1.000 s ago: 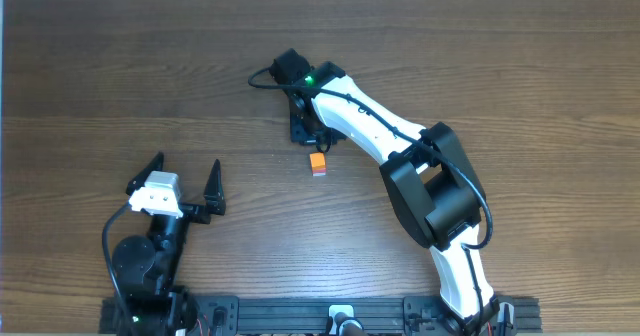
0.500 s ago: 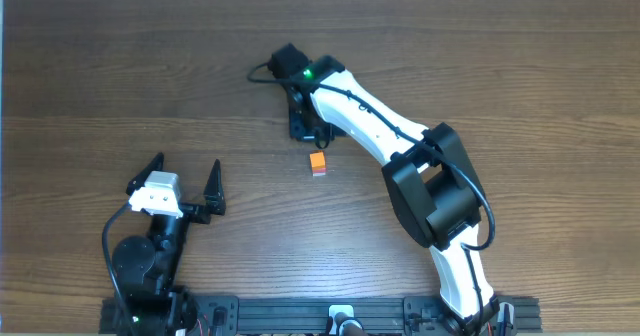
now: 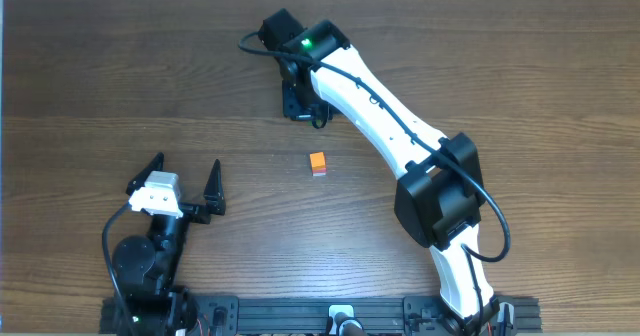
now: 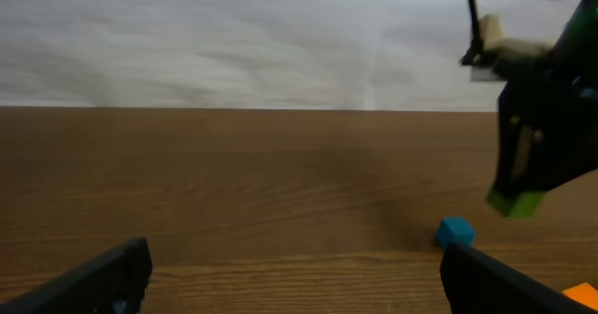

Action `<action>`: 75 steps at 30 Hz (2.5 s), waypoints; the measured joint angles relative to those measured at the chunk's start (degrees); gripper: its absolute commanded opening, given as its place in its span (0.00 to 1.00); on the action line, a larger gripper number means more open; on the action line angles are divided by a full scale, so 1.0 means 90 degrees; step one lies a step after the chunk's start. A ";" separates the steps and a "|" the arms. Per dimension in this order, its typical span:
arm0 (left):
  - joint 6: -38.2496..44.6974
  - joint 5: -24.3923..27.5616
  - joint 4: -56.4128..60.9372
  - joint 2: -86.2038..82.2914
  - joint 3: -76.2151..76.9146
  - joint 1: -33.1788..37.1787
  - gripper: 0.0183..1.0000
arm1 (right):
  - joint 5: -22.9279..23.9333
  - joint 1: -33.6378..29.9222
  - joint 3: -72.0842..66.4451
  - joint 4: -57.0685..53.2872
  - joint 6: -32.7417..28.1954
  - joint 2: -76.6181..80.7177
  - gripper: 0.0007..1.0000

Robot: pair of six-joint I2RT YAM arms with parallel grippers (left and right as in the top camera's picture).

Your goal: Stack Cubes

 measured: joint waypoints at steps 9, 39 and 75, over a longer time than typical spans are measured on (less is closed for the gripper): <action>0.0000 0.0000 0.0000 0.0000 0.0000 0.0000 1.00 | -0.0007 0.0010 0.0294 -0.1144 -0.0087 -0.0002 0.01; 0.0000 0.0000 0.0000 0.0000 0.0000 0.0000 1.00 | 0.0216 0.0991 0.0165 -0.1668 -0.0090 -0.1341 0.01; 0.0000 0.0000 0.0000 0.0000 0.0000 0.0000 1.00 | -0.0085 0.0716 -0.3065 0.1137 0.0194 -0.2314 0.01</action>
